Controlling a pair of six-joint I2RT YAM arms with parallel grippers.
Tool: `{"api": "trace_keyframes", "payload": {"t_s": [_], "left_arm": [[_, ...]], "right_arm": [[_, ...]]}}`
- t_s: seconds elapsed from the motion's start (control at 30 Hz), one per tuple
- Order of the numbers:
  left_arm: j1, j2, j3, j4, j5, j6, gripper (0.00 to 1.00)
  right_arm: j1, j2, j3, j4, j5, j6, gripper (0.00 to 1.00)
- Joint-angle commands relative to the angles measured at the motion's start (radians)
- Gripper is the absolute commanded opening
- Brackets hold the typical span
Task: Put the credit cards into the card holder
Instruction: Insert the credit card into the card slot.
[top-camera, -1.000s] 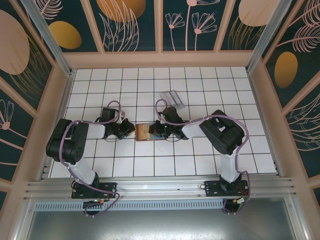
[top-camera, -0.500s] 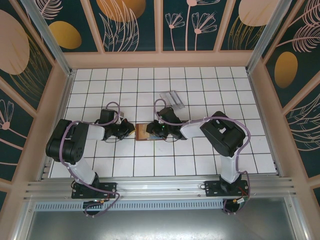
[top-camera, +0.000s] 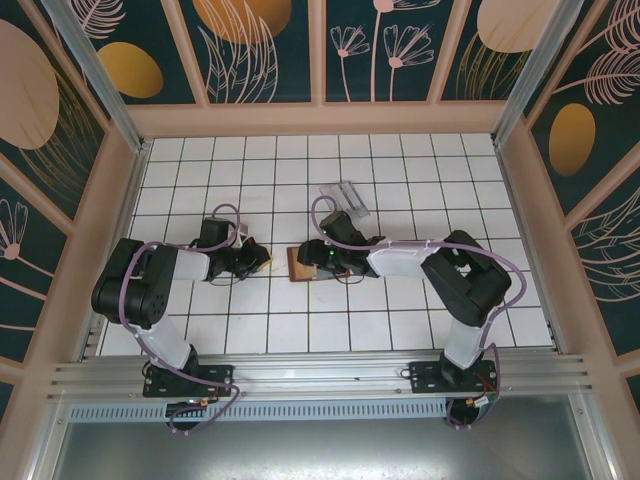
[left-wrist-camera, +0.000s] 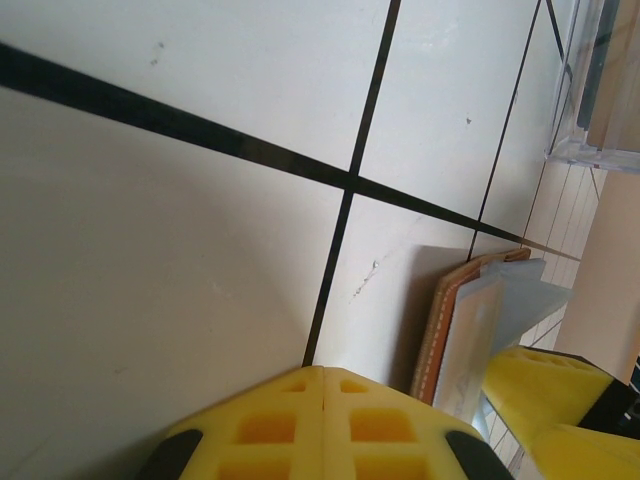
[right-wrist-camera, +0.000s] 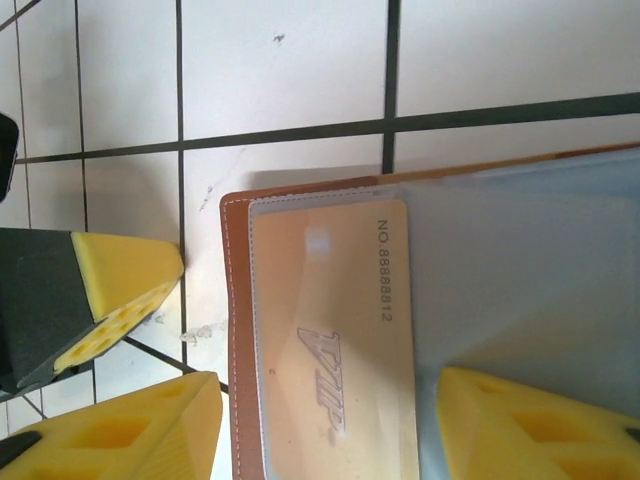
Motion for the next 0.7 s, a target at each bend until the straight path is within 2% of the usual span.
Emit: {"api": "trace_keyframes", "payload": {"t_s": [0.0,0.2,0.47,0.67], "left_arm": [[-0.024,0.041,-0.009,-0.033,0.005,0.005,0.04],[-0.024,0.038,-0.006,-0.026,0.006,0.010,0.08],[-0.024,-0.030,0.002,-0.042,-0.027,0.045,0.20],[-0.027,-0.030,0.017,-0.057,-0.019,0.053,0.16]], "right_arm": [[0.002,-0.062,-0.006,-0.112,0.091,-0.053,0.63],[-0.010,-0.117,-0.017,-0.184,0.148,-0.100,0.64],[-0.054,-0.127,-0.080,-0.144,0.058,-0.097,0.65],[-0.058,-0.086,-0.094,-0.119,0.029,-0.087,0.64]]}}
